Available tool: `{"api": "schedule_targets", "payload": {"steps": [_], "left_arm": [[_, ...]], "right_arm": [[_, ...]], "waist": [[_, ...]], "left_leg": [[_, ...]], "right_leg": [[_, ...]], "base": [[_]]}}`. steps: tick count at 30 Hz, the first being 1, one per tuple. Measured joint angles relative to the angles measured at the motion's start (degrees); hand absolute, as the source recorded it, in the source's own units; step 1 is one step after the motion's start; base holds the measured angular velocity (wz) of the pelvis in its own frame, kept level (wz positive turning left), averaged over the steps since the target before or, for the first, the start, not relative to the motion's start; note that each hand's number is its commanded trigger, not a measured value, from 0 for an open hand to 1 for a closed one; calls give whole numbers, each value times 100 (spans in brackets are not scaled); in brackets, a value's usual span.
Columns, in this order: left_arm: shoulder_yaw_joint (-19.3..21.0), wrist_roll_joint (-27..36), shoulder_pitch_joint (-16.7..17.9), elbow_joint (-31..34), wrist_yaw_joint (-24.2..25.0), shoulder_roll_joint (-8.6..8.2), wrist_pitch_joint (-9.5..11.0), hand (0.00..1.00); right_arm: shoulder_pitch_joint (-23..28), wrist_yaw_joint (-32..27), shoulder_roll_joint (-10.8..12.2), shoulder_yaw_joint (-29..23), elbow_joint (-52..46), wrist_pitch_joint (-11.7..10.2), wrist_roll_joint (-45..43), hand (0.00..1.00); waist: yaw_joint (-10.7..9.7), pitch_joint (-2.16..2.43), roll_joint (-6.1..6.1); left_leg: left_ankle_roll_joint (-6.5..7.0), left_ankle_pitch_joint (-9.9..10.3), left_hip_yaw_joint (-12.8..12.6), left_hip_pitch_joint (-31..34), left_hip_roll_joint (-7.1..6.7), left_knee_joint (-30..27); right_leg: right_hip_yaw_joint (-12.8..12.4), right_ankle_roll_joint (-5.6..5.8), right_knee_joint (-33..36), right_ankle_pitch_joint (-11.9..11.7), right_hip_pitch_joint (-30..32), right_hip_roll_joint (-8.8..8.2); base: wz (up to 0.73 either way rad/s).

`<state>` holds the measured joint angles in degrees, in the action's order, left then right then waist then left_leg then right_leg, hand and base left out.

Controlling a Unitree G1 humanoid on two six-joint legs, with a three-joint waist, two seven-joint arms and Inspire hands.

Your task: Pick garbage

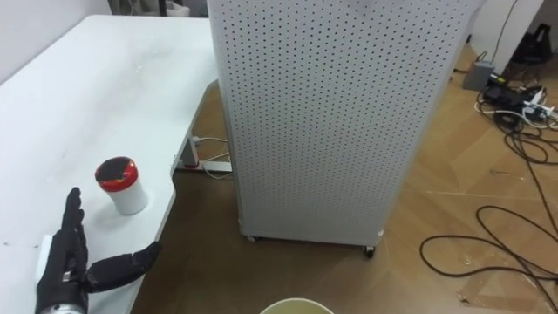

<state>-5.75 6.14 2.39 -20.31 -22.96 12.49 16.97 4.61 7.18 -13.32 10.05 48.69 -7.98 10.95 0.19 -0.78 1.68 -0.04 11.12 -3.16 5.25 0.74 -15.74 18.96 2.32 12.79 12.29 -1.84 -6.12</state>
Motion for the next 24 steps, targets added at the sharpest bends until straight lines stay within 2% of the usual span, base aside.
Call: {"api": "schedule_targets", "payload": {"steps": [11,17,24], "left_arm": [[2,-3,-84,-133,-72,-4,0,0],[1,-1,-110,-161,-300,-6,0,0],[4,10,-412,-485,-443,-3,0,0]], "right_arm": [[11,-16,1,-1,5,8,-4,100],[10,-13,0,4,19,60,0,100],[14,-5,0,137,23,60,7,100]], "waist": [[-2,-11,-31],[-1,-16,-38],[20,-18,-47]], "left_leg": [[0,0,-2,-8,0,-4],[0,0,-1,-8,1,-4],[0,0,-5,-17,5,-4]], "right_leg": [[-6,0,1,0,-7,3],[-14,0,-5,0,-2,7],[-27,0,4,0,38,10]], "base": [[0],[0],[0]]}}
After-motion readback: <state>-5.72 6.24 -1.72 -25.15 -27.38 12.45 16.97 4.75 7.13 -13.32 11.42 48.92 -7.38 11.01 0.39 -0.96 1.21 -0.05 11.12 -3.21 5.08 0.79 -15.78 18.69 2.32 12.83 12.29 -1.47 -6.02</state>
